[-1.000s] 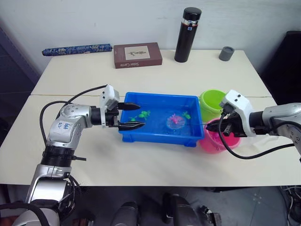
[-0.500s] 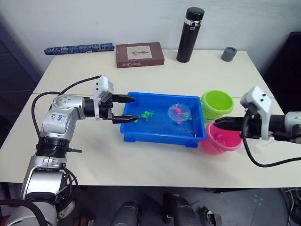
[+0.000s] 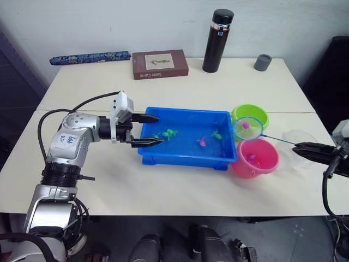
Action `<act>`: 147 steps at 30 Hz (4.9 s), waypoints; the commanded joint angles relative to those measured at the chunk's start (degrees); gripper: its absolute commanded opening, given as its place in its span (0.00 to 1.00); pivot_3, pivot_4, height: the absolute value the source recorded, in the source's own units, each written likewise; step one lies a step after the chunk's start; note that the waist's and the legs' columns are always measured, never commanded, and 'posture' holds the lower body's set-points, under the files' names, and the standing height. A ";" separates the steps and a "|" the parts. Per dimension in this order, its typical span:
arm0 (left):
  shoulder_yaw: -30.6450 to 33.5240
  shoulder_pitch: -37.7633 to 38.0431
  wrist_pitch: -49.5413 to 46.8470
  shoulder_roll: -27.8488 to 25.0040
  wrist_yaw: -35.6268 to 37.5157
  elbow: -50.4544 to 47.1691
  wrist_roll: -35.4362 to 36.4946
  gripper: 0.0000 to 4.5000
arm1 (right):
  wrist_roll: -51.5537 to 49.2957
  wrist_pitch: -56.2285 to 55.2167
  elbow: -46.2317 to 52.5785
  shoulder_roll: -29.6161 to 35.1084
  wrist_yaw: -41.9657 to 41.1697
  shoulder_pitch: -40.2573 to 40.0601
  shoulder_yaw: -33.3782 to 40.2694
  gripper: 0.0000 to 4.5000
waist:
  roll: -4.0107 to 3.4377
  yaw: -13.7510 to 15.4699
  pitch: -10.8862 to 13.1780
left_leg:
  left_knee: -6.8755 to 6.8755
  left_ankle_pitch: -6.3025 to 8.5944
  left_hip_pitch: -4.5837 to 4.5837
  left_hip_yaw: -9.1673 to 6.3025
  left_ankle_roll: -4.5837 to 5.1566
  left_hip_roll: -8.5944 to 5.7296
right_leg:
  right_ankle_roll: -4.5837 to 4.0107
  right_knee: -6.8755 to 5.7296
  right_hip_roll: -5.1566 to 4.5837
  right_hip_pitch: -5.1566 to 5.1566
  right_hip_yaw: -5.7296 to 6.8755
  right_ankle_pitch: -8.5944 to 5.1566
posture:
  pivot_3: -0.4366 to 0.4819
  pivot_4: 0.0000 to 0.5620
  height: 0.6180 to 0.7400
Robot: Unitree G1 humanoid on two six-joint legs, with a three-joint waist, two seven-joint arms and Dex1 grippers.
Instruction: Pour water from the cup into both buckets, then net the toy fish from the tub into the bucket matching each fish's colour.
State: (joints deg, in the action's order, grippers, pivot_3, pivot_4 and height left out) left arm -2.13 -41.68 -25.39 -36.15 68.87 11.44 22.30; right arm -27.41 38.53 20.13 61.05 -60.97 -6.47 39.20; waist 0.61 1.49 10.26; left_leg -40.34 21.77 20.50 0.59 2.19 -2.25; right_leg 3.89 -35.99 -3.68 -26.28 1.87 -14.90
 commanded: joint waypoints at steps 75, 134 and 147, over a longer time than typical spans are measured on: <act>1.86 1.89 -1.12 -1.93 0.28 -3.05 2.04 0.99 | 64.97 -88.66 -10.60 -10.25 55.67 -16.91 4.50 0.00 | -0.04 -1.41 -0.02 | 0.32 0.00 -1.21 0.53 -0.02 0.02 | -0.07 0.05 0.19 0.84 -0.70 -0.04 | 0.48 0.27 0.99; 9.88 16.08 -8.28 -8.78 -7.13 -17.98 7.01 0.99 | 15.90 6.56 -0.16 -13.75 2.78 38.78 -52.44 0.00 | -0.08 -1.53 0.02 | 0.31 0.12 -0.83 0.21 0.04 0.12 | -0.09 0.36 0.09 0.68 -0.26 -0.05 | 0.48 0.27 0.99; 9.84 16.36 -7.97 -8.56 -7.22 -18.48 7.02 0.99 | 10.22 11.32 -5.63 -13.00 2.43 44.49 -45.98 0.00 | -0.08 -1.54 0.02 | 0.31 0.12 -0.70 0.03 0.04 0.12 | -0.09 0.36 0.07 0.68 -0.07 -0.05 | 0.48 0.27 0.99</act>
State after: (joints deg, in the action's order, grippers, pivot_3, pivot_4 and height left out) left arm 6.41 -25.49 -33.84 -43.91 61.54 -4.75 28.07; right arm -16.42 51.06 13.98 46.85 -58.27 36.85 -9.29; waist 0.52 -0.05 10.28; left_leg -40.03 21.90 19.81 0.61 2.23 -2.13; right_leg 3.80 -35.63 -3.61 -25.60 1.81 -14.95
